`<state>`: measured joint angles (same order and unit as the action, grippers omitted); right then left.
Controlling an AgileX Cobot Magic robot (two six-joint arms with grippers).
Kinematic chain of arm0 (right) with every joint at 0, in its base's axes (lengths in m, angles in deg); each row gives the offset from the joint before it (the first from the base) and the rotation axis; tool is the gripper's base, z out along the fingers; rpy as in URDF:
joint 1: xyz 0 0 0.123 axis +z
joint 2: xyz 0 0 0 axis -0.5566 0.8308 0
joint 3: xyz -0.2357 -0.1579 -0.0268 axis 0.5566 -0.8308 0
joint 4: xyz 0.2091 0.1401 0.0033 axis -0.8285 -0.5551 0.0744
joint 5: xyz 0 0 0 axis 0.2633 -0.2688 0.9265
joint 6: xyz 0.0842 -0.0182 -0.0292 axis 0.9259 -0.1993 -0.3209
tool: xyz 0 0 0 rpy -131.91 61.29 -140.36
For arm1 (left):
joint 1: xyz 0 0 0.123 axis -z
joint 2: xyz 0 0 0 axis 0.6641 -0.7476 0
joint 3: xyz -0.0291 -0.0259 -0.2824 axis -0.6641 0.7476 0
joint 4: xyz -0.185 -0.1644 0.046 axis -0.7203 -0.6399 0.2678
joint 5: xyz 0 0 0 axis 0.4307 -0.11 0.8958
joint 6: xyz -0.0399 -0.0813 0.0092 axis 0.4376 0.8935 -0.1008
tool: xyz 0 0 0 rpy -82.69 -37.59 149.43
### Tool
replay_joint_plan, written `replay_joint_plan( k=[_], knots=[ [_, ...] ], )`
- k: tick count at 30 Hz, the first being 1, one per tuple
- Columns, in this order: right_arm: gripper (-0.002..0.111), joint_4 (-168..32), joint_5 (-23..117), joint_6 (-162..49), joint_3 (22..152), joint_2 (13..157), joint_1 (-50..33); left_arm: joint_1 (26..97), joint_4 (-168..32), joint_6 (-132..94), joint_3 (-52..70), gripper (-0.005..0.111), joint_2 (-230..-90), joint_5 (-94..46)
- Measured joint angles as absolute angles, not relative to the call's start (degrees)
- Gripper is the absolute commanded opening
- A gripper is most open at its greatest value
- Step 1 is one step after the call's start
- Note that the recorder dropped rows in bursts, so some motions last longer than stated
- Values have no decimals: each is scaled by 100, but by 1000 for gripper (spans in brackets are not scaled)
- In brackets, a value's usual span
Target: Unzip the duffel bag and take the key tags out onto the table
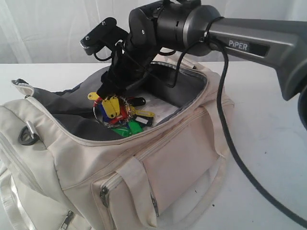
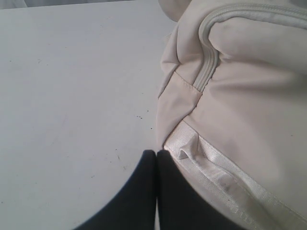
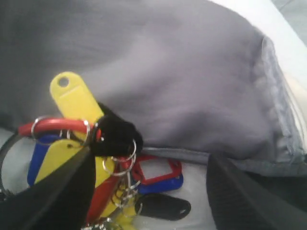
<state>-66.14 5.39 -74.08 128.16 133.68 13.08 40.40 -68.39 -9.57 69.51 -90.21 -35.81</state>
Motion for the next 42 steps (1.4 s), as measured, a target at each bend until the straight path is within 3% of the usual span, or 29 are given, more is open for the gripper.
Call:
replay_joint_plan(
  k=[9, 11, 13, 16, 31, 42],
  knots=[
    [62, -6563, 343, -7593, 12816, 13711, 1308, 4040, -6839, -957, 6951, 0, -9021, -3581],
    [56, -6563, 382, -7593, 12816, 13826, 1308, 4040, -6839, -957, 6951, 0, -9021, -3581],
    [37, -6542, 412, -7593, 12816, 13882, 1308, 4040, -6839, -957, 6951, 0, -9021, -3581],
    [-1, -6542, 387, -7593, 12816, 13932, 1308, 4040, -6839, -957, 6951, 0, -9021, -3581],
    [0, -6496, 438, -7362, 12816, 13001, 1308, 4040, -6839, -957, 6951, 0, -9021, -3581],
    [0, -6545, -1041, -7339, 12816, 12409, 1308, 4040, -6839, -957, 6951, 0, -9021, -3581]
  ],
)
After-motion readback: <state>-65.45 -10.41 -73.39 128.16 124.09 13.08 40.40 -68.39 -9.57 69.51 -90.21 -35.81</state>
